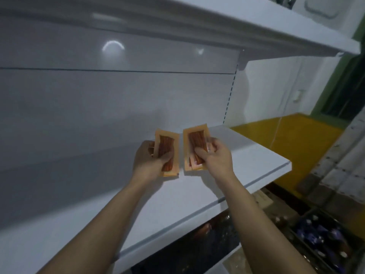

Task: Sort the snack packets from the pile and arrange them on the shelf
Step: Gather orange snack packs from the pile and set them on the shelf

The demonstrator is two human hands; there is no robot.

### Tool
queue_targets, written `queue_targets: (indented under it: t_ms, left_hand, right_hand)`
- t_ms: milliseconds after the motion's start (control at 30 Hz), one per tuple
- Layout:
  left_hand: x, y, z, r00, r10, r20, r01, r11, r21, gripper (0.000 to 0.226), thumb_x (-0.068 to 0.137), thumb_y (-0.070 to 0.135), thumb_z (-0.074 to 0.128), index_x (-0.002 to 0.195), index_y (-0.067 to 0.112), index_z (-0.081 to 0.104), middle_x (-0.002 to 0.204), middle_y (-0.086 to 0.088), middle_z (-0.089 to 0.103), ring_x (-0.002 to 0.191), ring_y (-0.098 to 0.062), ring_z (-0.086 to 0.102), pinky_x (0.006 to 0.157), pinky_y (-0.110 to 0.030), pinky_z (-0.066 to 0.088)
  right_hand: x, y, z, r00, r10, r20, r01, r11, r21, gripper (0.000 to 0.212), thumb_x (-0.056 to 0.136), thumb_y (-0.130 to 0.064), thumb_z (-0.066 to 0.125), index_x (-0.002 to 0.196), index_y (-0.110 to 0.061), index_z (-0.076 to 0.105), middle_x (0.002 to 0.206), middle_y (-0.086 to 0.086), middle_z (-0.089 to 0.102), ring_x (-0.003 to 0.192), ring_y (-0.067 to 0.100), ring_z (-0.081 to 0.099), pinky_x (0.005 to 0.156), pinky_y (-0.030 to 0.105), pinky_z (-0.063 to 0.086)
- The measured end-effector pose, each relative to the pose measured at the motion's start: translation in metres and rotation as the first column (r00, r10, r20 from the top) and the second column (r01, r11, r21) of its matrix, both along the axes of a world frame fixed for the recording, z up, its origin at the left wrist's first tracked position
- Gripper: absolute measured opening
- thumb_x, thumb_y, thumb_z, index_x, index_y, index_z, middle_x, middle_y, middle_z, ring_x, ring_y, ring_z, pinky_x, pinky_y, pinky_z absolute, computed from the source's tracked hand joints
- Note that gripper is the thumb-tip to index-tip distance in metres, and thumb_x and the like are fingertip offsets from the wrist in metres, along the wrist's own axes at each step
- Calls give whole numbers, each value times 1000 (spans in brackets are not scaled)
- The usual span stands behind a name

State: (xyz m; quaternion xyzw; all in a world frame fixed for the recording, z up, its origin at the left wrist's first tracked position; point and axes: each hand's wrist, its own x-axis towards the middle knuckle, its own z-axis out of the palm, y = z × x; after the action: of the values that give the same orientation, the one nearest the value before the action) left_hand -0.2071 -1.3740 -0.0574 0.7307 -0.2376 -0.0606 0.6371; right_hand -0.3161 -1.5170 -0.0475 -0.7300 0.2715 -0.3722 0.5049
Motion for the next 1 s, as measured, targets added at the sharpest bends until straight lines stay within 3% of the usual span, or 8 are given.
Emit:
queue_targets:
  t_ms: [100,167,233,333,500,700,833,1000]
  left_hand:
    - [16,-2,-4,994,113,-8,-112,993,40,29,80,7,79,101,3,60,85,-3,66,72,-12,64,58,-16,49]
    - [29,-3,-5,983,184,13,-184,978,102,32,79,12,81,99,8,57,93,-5,64,83,-22,62,68,-27,46]
    - [40,-4,-5,966,258,34,-260,954,152,36,78,14,82,99,12,53,97,-6,61,87,-20,58,73,-28,41]
    - [53,-10,-6,935,353,39,-354,918,180,39,77,13,83,99,13,51,98,-6,59,89,-20,57,74,-29,40]
    - [68,-17,-16,879,475,34,-461,831,312,45,79,21,82,110,3,54,102,-8,58,98,-25,58,73,-29,35]
    - [86,-18,-22,835,549,45,-519,756,399,43,81,31,79,107,5,59,103,-11,64,100,-28,61,73,-29,36]
    - [94,-28,-34,837,531,131,-520,698,493,36,84,40,73,101,8,70,98,-14,70,97,-31,64,79,-36,47]
    - [85,-36,-28,806,515,291,-584,614,531,41,86,37,71,118,10,69,112,-19,63,109,-37,56,93,-38,44]
  right_hand:
    - [28,-15,-1,994,105,-4,-105,994,3,22,80,1,72,96,-11,65,81,-1,68,67,2,63,63,18,49]
    - [48,-22,-3,987,162,-13,-162,986,26,20,74,-2,75,88,-13,66,75,-2,66,61,2,61,58,19,48]
    - [71,-31,-5,970,237,-45,-236,971,31,20,70,-13,76,87,-17,67,78,-2,66,71,15,62,61,23,47]
    - [101,-46,-8,913,285,-293,-334,934,-131,28,82,-18,75,108,-13,66,92,-4,61,87,14,55,61,21,33]
    - [140,-48,-18,848,368,-382,-437,892,-111,33,83,-22,75,112,-10,65,112,8,68,107,25,61,70,23,32]
    - [174,-46,-31,806,335,-489,-455,878,-148,38,85,-32,73,114,-10,62,119,10,66,114,29,58,77,28,36]
    - [180,-47,-43,784,224,-579,-463,832,-305,48,87,-45,66,121,-12,57,123,12,62,119,31,53,94,36,41]
    - [182,-53,-45,769,227,-598,-487,814,-317,49,89,-50,62,120,-12,57,124,12,62,120,30,55,97,36,39]
